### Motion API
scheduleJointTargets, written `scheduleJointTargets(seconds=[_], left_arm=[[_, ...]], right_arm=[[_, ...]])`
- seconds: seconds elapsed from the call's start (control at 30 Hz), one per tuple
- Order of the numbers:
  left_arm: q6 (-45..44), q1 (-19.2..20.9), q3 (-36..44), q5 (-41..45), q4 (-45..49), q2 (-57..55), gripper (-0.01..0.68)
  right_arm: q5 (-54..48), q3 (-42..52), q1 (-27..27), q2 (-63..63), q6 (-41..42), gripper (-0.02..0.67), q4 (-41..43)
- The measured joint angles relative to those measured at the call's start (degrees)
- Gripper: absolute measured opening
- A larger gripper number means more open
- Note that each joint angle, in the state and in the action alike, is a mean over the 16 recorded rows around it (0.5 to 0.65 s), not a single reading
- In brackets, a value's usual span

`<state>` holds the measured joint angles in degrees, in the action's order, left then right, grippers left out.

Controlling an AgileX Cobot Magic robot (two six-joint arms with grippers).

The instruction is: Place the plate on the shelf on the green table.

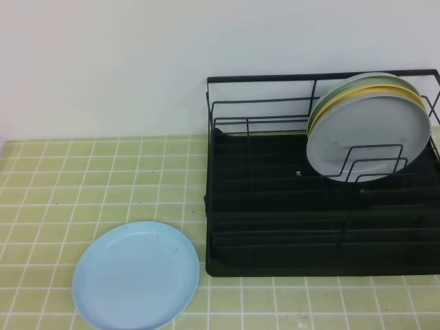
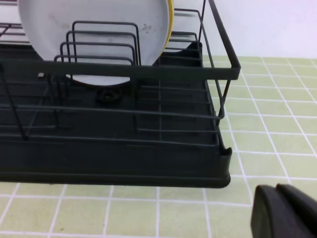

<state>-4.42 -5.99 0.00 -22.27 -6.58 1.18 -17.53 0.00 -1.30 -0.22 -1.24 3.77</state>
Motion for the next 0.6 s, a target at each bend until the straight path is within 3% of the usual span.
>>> scheduleJointTargets(seconds=[0.6], left_arm=[[0.5,0.0,0.0,0.7,0.0,0.0,-0.002]], right_arm=[[14.1,0.0,0.0,0.0,0.3,0.011,0.2]])
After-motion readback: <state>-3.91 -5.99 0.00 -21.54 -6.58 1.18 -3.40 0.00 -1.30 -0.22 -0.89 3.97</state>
